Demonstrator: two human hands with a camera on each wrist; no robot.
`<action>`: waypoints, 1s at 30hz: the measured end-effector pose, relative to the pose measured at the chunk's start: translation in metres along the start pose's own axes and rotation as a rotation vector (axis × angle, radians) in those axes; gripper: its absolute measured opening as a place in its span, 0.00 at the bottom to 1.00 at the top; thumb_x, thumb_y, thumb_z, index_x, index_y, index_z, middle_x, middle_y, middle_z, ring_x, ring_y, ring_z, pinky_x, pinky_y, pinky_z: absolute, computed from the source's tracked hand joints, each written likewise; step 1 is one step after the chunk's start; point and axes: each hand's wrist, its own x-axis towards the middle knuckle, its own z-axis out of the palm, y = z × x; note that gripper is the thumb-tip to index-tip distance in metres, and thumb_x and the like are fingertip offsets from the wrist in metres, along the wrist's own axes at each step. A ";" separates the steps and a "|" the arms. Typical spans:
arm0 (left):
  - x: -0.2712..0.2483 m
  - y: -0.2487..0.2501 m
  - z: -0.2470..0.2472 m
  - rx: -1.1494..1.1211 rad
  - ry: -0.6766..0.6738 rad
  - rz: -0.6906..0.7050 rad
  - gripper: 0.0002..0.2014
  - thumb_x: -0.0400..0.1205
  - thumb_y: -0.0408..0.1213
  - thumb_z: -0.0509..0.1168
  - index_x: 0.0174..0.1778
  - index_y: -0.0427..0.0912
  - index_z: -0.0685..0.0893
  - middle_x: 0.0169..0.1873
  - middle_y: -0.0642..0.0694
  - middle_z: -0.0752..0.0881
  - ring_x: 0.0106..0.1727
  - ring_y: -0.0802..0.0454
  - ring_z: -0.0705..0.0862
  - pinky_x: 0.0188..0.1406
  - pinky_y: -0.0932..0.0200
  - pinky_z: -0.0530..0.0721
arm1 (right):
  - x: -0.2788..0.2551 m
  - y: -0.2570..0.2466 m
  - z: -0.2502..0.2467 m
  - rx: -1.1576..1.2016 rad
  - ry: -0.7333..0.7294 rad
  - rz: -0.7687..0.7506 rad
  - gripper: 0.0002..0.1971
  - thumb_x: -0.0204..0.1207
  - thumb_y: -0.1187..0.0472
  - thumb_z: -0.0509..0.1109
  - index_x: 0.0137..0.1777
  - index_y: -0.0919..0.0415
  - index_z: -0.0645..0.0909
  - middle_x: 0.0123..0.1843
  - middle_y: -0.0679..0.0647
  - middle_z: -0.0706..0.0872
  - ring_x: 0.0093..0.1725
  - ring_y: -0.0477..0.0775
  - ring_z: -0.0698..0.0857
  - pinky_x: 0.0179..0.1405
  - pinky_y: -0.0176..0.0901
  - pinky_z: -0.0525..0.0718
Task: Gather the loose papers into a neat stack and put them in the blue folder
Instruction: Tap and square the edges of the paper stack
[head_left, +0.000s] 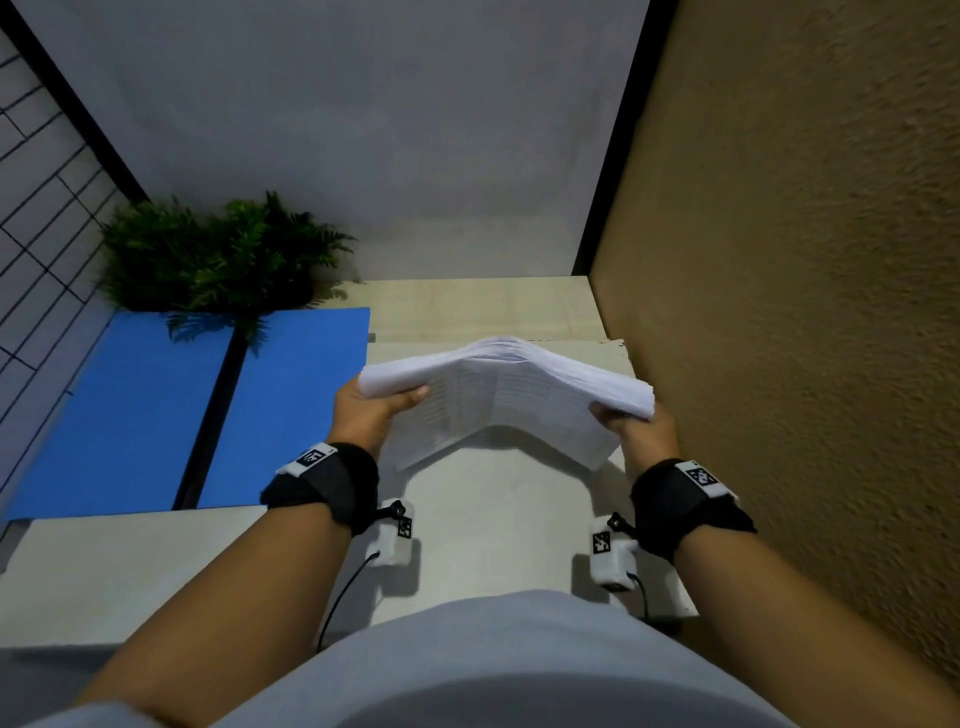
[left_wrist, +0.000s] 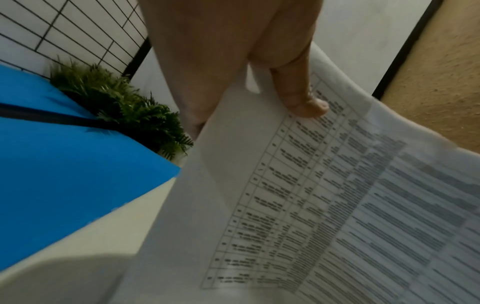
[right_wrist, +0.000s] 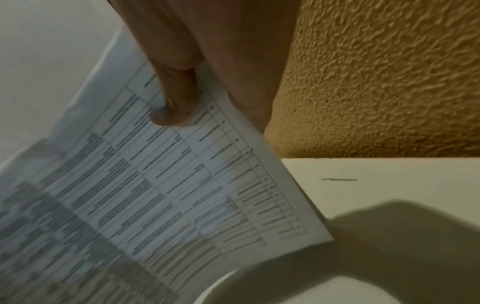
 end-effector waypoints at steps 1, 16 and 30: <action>0.001 -0.001 -0.004 0.009 -0.002 0.004 0.22 0.64 0.29 0.83 0.52 0.40 0.87 0.46 0.47 0.91 0.47 0.48 0.88 0.44 0.57 0.85 | 0.000 -0.002 -0.003 -0.011 -0.005 -0.020 0.17 0.68 0.72 0.78 0.53 0.55 0.82 0.45 0.50 0.86 0.45 0.51 0.83 0.36 0.37 0.78; 0.008 -0.015 -0.005 -0.095 0.047 -0.116 0.18 0.71 0.60 0.63 0.49 0.54 0.83 0.49 0.48 0.84 0.51 0.47 0.81 0.49 0.52 0.79 | 0.000 0.009 0.000 -0.448 -0.043 -0.402 0.23 0.72 0.67 0.75 0.65 0.45 0.80 0.67 0.48 0.69 0.66 0.47 0.70 0.68 0.43 0.73; 0.007 -0.024 -0.013 0.077 -0.060 -0.108 0.33 0.60 0.32 0.85 0.63 0.38 0.86 0.59 0.40 0.90 0.61 0.44 0.88 0.64 0.46 0.85 | 0.011 0.013 0.007 -0.171 0.021 -0.010 0.36 0.64 0.75 0.79 0.71 0.56 0.72 0.69 0.57 0.79 0.69 0.57 0.78 0.67 0.51 0.77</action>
